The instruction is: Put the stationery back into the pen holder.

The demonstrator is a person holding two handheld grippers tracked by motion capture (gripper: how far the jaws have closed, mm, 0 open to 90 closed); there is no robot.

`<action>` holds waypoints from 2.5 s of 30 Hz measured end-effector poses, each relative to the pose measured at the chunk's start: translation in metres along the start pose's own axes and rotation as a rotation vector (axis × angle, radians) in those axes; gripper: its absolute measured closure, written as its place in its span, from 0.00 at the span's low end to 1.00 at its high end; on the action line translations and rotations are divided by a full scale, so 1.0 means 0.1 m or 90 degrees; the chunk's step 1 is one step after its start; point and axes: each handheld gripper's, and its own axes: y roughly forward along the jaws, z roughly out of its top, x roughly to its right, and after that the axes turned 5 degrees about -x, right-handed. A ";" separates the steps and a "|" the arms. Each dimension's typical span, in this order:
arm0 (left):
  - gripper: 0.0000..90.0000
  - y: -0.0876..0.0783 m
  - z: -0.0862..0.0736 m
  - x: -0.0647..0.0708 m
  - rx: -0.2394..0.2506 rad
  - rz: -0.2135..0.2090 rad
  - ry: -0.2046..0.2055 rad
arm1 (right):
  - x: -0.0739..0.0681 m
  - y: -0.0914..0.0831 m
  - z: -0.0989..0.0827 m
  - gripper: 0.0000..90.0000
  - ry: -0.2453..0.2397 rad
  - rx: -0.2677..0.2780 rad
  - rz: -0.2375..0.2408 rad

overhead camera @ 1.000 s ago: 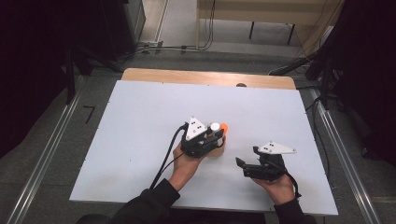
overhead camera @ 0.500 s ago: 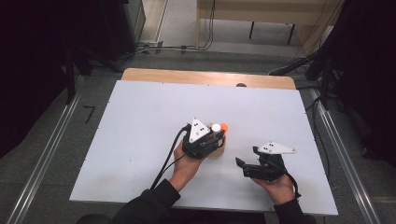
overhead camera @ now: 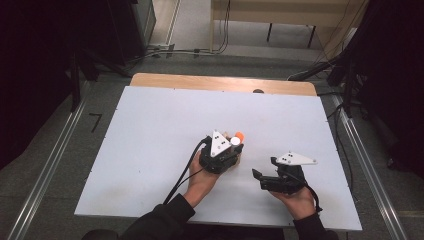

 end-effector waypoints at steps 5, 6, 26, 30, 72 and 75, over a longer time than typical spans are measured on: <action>0.72 -0.01 0.00 0.00 0.006 -0.002 0.005 | 0.00 0.00 0.00 0.20 0.000 0.000 0.000; 0.70 -0.01 0.00 0.00 0.008 -0.003 0.004 | 0.00 0.00 0.00 0.20 -0.001 -0.001 0.000; 0.59 -0.14 0.05 0.02 0.038 -0.008 0.009 | -0.01 0.00 0.00 0.20 0.000 -0.001 0.000; 0.58 -0.15 0.05 0.02 0.041 -0.009 0.010 | -0.01 0.00 0.00 0.20 0.000 -0.001 -0.001; 0.34 -0.60 0.15 0.04 0.038 -0.070 -0.038 | 0.05 -0.04 0.00 0.20 0.012 0.013 -0.013; 0.32 -0.63 0.14 0.05 0.036 -0.072 -0.035 | 0.06 -0.05 0.00 0.20 0.014 0.012 -0.015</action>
